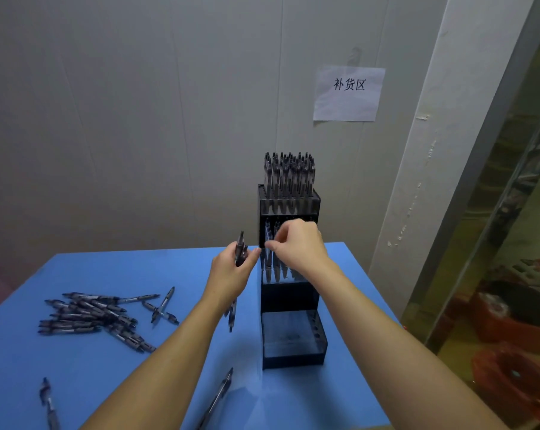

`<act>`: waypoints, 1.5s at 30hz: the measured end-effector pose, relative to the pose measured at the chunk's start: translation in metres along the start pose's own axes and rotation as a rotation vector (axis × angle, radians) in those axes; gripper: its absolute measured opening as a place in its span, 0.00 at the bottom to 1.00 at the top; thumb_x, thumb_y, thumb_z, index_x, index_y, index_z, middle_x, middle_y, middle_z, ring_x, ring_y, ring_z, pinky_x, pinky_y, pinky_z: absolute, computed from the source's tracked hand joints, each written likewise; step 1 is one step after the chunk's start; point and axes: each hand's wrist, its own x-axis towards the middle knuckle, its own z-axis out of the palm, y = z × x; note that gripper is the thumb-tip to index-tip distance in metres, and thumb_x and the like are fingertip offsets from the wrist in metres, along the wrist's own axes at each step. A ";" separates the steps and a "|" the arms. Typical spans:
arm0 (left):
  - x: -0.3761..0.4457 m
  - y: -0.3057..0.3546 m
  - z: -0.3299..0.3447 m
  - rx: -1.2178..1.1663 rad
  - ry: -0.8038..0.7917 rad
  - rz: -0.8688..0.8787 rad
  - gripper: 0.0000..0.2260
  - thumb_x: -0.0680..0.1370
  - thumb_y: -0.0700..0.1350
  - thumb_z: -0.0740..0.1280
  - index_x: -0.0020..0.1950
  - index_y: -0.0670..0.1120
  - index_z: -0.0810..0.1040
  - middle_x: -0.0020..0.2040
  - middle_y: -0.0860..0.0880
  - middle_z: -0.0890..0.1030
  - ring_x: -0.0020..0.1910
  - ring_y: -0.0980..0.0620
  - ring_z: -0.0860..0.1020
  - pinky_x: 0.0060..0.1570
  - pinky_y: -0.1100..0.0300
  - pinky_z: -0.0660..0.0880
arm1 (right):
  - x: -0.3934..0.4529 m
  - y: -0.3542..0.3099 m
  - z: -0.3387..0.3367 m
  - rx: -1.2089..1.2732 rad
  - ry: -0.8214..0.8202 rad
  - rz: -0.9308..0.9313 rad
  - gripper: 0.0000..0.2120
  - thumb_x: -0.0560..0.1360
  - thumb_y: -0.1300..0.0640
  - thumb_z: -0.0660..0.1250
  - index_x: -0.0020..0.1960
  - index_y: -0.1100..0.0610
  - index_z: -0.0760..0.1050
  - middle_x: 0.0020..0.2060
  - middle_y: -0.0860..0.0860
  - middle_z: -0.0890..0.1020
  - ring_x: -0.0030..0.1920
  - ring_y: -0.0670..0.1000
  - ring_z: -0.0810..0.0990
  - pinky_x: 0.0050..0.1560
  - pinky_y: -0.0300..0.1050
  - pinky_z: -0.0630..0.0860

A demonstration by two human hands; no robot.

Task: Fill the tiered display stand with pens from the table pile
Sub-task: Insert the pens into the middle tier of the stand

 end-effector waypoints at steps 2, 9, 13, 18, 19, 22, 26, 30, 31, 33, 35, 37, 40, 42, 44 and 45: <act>0.000 0.003 0.002 -0.007 -0.031 0.007 0.15 0.81 0.58 0.68 0.49 0.45 0.76 0.35 0.49 0.74 0.32 0.51 0.70 0.33 0.55 0.70 | -0.003 -0.011 -0.006 0.168 -0.086 -0.078 0.09 0.74 0.49 0.76 0.49 0.54 0.85 0.42 0.45 0.85 0.44 0.41 0.82 0.44 0.36 0.78; 0.000 0.009 0.006 0.025 -0.113 0.059 0.08 0.81 0.49 0.70 0.58 0.50 0.76 0.36 0.51 0.76 0.31 0.55 0.72 0.31 0.63 0.71 | 0.000 -0.012 0.001 0.402 -0.261 0.005 0.05 0.72 0.56 0.79 0.48 0.53 0.86 0.43 0.47 0.87 0.48 0.45 0.85 0.49 0.43 0.82; -0.001 0.011 0.005 0.022 -0.163 0.066 0.09 0.80 0.51 0.71 0.57 0.51 0.75 0.35 0.55 0.75 0.29 0.59 0.73 0.30 0.65 0.70 | -0.002 -0.010 0.001 0.455 -0.287 0.025 0.04 0.73 0.57 0.78 0.48 0.55 0.86 0.43 0.50 0.87 0.46 0.48 0.85 0.42 0.40 0.79; 0.001 0.011 0.004 -0.008 -0.173 0.066 0.09 0.80 0.52 0.71 0.57 0.54 0.75 0.31 0.57 0.73 0.27 0.59 0.70 0.30 0.61 0.71 | -0.002 -0.013 -0.007 0.560 -0.182 0.012 0.03 0.73 0.59 0.77 0.44 0.57 0.85 0.40 0.53 0.87 0.45 0.51 0.86 0.44 0.43 0.80; 0.002 0.010 0.004 -0.011 -0.167 0.067 0.08 0.81 0.52 0.71 0.56 0.54 0.75 0.31 0.56 0.73 0.28 0.58 0.70 0.30 0.60 0.71 | -0.002 -0.013 -0.010 0.624 -0.153 0.020 0.03 0.74 0.60 0.76 0.45 0.59 0.84 0.40 0.55 0.87 0.45 0.53 0.87 0.45 0.45 0.82; 0.003 0.005 0.001 -0.016 -0.132 0.048 0.05 0.81 0.51 0.70 0.53 0.53 0.75 0.33 0.50 0.72 0.31 0.50 0.67 0.31 0.55 0.68 | 0.001 -0.012 -0.025 0.846 -0.055 0.070 0.05 0.76 0.65 0.73 0.49 0.65 0.79 0.43 0.62 0.86 0.43 0.59 0.88 0.47 0.54 0.86; 0.001 0.000 -0.001 -0.030 -0.094 0.018 0.05 0.82 0.51 0.68 0.54 0.52 0.75 0.34 0.48 0.71 0.32 0.50 0.66 0.30 0.56 0.67 | 0.004 -0.005 -0.043 0.845 0.131 0.105 0.05 0.77 0.67 0.70 0.48 0.62 0.75 0.41 0.62 0.85 0.36 0.59 0.87 0.43 0.58 0.86; -0.003 -0.003 -0.001 -0.047 -0.080 -0.001 0.03 0.83 0.48 0.67 0.55 0.50 0.75 0.32 0.49 0.69 0.30 0.52 0.64 0.28 0.59 0.66 | 0.007 0.007 -0.044 0.438 0.286 0.045 0.03 0.76 0.61 0.70 0.44 0.57 0.76 0.40 0.56 0.84 0.39 0.56 0.87 0.43 0.54 0.86; -0.003 -0.003 0.000 -0.047 -0.081 -0.003 0.03 0.83 0.47 0.66 0.55 0.50 0.75 0.32 0.49 0.69 0.30 0.52 0.64 0.28 0.59 0.66 | 0.006 0.009 -0.043 0.375 0.286 0.036 0.04 0.77 0.60 0.70 0.44 0.56 0.76 0.41 0.55 0.84 0.40 0.55 0.86 0.43 0.51 0.85; -0.003 -0.004 0.001 -0.042 -0.083 -0.005 0.02 0.83 0.47 0.66 0.55 0.50 0.75 0.33 0.48 0.69 0.31 0.51 0.65 0.29 0.57 0.66 | 0.004 0.012 -0.039 0.300 0.286 0.029 0.04 0.78 0.59 0.69 0.45 0.57 0.76 0.42 0.54 0.82 0.40 0.52 0.83 0.40 0.43 0.81; -0.003 -0.004 0.001 -0.033 -0.084 -0.009 0.02 0.83 0.46 0.66 0.55 0.50 0.75 0.34 0.47 0.70 0.32 0.50 0.65 0.30 0.56 0.66 | 0.003 0.014 -0.034 0.257 0.282 0.028 0.04 0.79 0.58 0.69 0.47 0.58 0.76 0.43 0.53 0.80 0.39 0.48 0.80 0.36 0.36 0.74; -0.003 -0.003 0.000 -0.021 -0.082 -0.014 0.02 0.83 0.46 0.66 0.55 0.51 0.75 0.34 0.47 0.70 0.31 0.51 0.65 0.29 0.57 0.66 | 0.002 0.016 -0.029 0.233 0.270 0.032 0.04 0.79 0.58 0.69 0.47 0.58 0.76 0.42 0.52 0.80 0.39 0.47 0.78 0.36 0.36 0.71; -0.004 -0.001 -0.002 -0.009 -0.078 -0.013 0.02 0.83 0.45 0.65 0.55 0.51 0.75 0.34 0.47 0.70 0.30 0.52 0.65 0.29 0.58 0.65 | 0.003 0.018 -0.022 0.213 0.241 0.045 0.05 0.79 0.57 0.69 0.47 0.58 0.76 0.42 0.51 0.79 0.40 0.48 0.78 0.37 0.37 0.71; -0.005 0.000 -0.004 -0.003 -0.076 -0.015 0.02 0.83 0.45 0.65 0.56 0.51 0.74 0.34 0.47 0.70 0.30 0.52 0.65 0.29 0.58 0.65 | 0.003 0.018 -0.017 0.195 0.231 0.049 0.05 0.79 0.57 0.69 0.47 0.58 0.76 0.42 0.51 0.79 0.39 0.47 0.77 0.36 0.37 0.70; -0.007 0.001 -0.006 -0.002 -0.073 -0.015 0.03 0.83 0.45 0.65 0.56 0.51 0.74 0.34 0.47 0.70 0.30 0.52 0.65 0.30 0.58 0.66 | 0.002 0.018 -0.013 0.179 0.219 0.050 0.05 0.80 0.57 0.69 0.47 0.57 0.76 0.41 0.51 0.79 0.39 0.47 0.77 0.35 0.36 0.69; -0.008 0.001 -0.007 -0.003 -0.070 -0.014 0.03 0.83 0.45 0.65 0.56 0.51 0.74 0.34 0.47 0.70 0.31 0.52 0.65 0.30 0.57 0.66 | 0.002 0.018 -0.011 0.177 0.213 0.051 0.05 0.80 0.57 0.69 0.47 0.57 0.76 0.41 0.51 0.79 0.40 0.48 0.78 0.36 0.36 0.70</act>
